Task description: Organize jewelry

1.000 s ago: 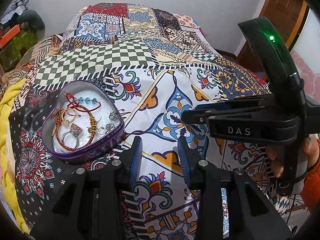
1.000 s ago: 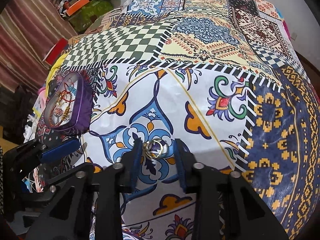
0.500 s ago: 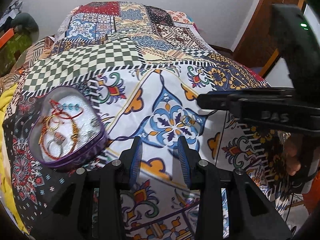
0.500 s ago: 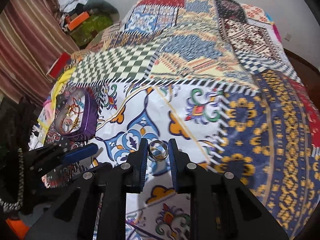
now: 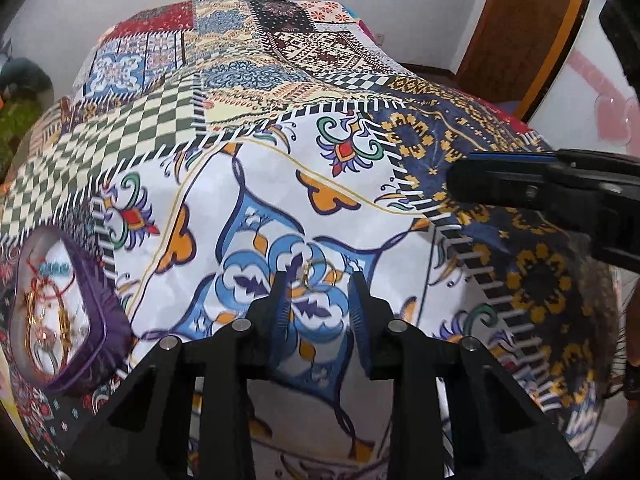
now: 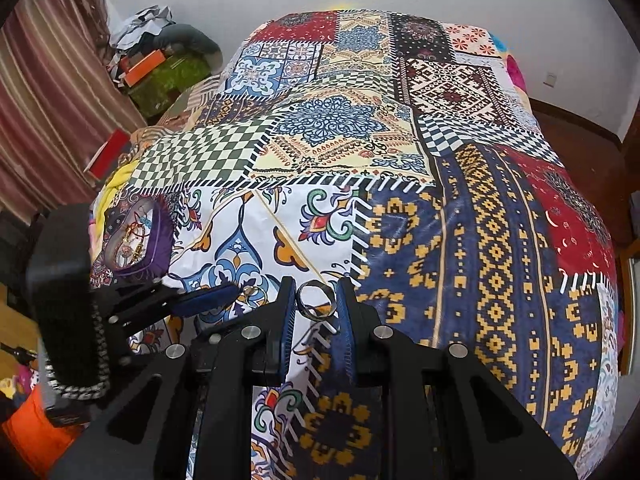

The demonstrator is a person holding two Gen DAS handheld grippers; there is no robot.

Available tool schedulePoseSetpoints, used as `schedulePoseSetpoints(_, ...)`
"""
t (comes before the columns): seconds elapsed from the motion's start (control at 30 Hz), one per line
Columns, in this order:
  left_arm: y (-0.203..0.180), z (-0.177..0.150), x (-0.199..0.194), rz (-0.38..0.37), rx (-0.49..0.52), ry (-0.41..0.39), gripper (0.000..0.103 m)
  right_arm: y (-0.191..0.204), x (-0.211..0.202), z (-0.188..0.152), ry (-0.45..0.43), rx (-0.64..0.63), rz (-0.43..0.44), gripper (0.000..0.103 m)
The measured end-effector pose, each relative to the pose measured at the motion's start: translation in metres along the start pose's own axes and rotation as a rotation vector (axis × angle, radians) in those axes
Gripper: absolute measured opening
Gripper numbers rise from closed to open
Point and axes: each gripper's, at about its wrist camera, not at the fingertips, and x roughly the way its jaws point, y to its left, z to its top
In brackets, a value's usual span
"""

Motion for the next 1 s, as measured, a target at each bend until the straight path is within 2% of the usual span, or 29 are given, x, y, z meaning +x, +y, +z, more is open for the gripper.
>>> schedulePoseSetpoints(0.07,-0.003,0.002,0.003,0.025,0.025,-0.004,0.017,-0.001,-0.001,-0.001,-0.004,-0.001,-0.001,0.019)
schedulePoseSetpoints(0.1,-0.003,0.001,0.003,0.034,0.034,-0.008,0.015,-0.002,-0.002,-0.001,-0.005,-0.002,-0.001,0.019)
schedulePoseSetpoints(0.17,-0.002,0.001,0.003,0.056,0.039,-0.013,0.006,-0.002,-0.003,-0.001,-0.009,-0.001,0.002,0.019)
schedulePoseSetpoints(0.57,0.014,-0.007,-0.022,0.074,-0.012,-0.051,0.004,0.011,-0.013,0.0,-0.038,-0.017,0.004,0.019)
schedulePoseSetpoints(1.0,0.036,-0.007,-0.097,0.089,-0.068,-0.194,0.004,0.05,-0.035,0.012,-0.093,-0.062,0.02,0.019)
